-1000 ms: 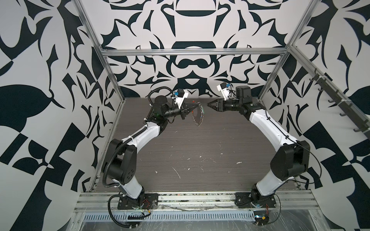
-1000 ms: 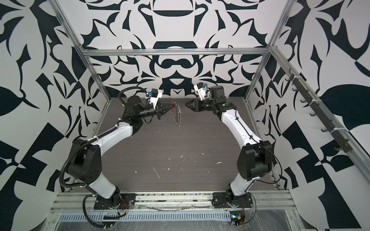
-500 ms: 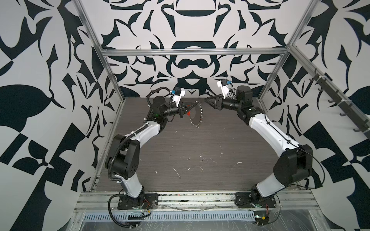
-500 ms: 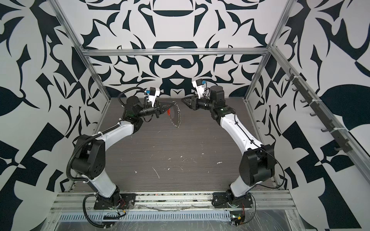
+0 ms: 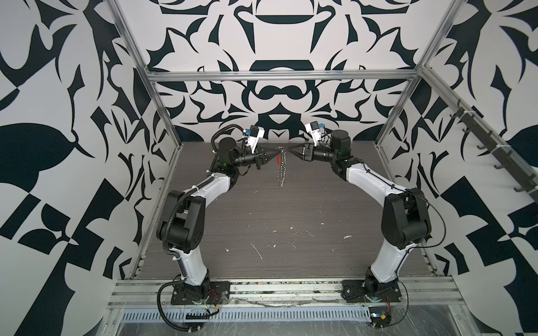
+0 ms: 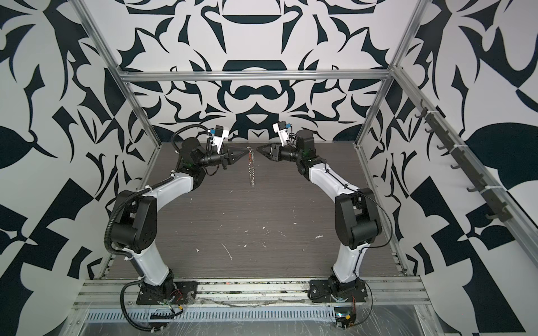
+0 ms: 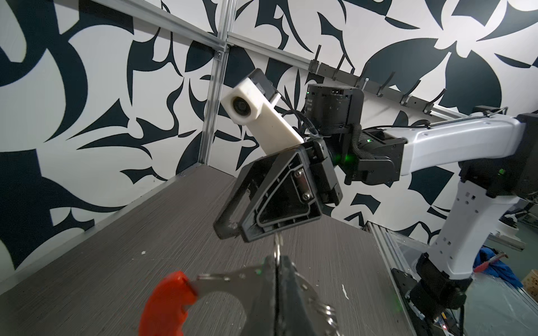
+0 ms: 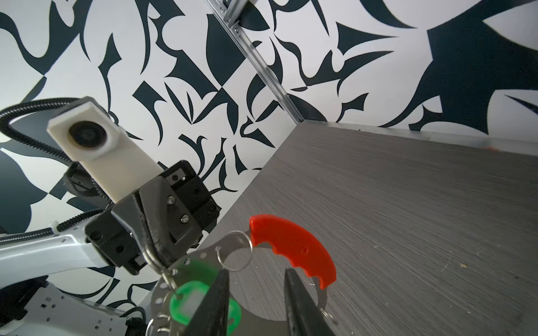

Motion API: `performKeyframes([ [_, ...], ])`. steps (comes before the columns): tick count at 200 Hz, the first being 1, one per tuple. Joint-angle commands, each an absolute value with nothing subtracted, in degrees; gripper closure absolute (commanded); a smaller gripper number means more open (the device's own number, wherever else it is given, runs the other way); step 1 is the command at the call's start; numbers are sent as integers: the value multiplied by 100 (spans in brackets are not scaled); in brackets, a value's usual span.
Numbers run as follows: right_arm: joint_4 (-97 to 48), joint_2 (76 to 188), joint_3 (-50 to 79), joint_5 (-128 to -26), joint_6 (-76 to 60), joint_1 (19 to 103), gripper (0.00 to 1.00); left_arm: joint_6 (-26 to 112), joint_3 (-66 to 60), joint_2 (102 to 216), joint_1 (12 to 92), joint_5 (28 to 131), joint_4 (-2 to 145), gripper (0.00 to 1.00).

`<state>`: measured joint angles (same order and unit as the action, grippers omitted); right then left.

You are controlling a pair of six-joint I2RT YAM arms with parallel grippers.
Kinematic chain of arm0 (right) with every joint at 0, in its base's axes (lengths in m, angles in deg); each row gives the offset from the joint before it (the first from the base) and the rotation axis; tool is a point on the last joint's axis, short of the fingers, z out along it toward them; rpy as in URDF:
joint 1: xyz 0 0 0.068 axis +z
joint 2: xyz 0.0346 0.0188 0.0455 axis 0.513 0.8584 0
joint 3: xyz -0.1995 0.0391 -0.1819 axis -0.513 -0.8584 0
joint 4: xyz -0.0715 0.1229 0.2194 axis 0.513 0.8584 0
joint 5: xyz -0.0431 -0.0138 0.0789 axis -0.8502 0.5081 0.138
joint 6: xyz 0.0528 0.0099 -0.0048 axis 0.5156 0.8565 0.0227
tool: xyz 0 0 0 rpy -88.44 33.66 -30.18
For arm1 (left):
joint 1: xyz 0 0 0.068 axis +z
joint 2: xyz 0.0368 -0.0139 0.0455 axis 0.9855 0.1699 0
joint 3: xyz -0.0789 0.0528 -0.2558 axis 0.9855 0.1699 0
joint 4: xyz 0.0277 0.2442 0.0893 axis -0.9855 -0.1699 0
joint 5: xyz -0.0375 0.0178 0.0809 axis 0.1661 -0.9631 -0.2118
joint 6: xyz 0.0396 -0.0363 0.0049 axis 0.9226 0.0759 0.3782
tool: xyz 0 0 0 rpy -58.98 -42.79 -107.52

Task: Attach keys to a key ring
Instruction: Insert the key into the keyring.

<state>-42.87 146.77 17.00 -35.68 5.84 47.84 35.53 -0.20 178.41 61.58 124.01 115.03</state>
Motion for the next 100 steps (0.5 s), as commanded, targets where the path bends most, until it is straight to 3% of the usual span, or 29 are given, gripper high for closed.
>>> performKeyframes([
  [1,-4870,14381,1933,-3297,738,4801,64,3339,-231,17917,6176,12551,11749,100],
  [100,-4953,14477,2203,-2959,824,4931,63,2408,-300,18209,6176,12574,12678,100],
])
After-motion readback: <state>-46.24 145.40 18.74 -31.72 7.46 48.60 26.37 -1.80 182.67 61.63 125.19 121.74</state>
